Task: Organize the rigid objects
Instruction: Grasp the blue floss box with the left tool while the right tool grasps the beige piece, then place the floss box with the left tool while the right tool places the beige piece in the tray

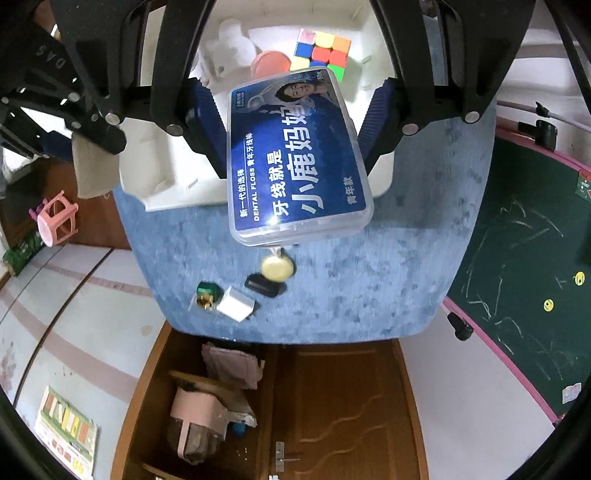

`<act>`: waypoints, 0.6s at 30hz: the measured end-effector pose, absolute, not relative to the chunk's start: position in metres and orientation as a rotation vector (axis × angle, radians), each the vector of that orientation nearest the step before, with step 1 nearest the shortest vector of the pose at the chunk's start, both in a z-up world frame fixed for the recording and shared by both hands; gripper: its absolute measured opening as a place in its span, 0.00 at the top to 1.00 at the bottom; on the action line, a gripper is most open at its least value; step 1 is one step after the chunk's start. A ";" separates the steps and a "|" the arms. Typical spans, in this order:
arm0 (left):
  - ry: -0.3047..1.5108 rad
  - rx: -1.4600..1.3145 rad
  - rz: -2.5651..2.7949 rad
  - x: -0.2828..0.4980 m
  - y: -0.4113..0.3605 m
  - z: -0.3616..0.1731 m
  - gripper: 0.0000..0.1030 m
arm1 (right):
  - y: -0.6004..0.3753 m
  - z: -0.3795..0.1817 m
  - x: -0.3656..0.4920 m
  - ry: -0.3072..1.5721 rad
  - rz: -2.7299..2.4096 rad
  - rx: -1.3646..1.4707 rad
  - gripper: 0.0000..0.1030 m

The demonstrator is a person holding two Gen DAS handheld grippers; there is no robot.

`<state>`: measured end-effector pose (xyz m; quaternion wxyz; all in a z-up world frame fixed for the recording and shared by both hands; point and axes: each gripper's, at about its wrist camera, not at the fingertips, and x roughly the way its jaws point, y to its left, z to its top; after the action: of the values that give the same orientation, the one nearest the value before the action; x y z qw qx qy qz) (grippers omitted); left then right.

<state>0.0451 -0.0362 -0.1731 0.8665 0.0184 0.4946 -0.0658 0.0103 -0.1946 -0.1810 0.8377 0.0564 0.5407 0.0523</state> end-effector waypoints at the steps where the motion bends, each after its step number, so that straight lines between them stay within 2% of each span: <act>1: 1.041 0.044 -0.138 0.043 -0.037 -0.176 0.33 | -0.194 -0.187 0.007 1.157 0.112 0.115 0.54; 10: 1.097 0.107 -0.149 0.031 -0.042 -0.209 0.33 | -0.189 -0.231 -0.008 1.253 0.108 0.082 0.54; 13: 1.117 0.121 -0.154 0.030 -0.042 -0.218 0.33 | -0.187 -0.243 -0.008 1.288 0.103 0.068 0.76; 18: 1.149 0.143 -0.160 0.030 -0.042 -0.232 0.33 | -0.184 -0.271 -0.003 1.351 0.073 0.034 0.76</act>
<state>0.0304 -0.0419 -0.2324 0.8340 0.0673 0.5425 -0.0753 -0.0031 -0.1840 -0.2706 0.7796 0.0156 0.6252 0.0338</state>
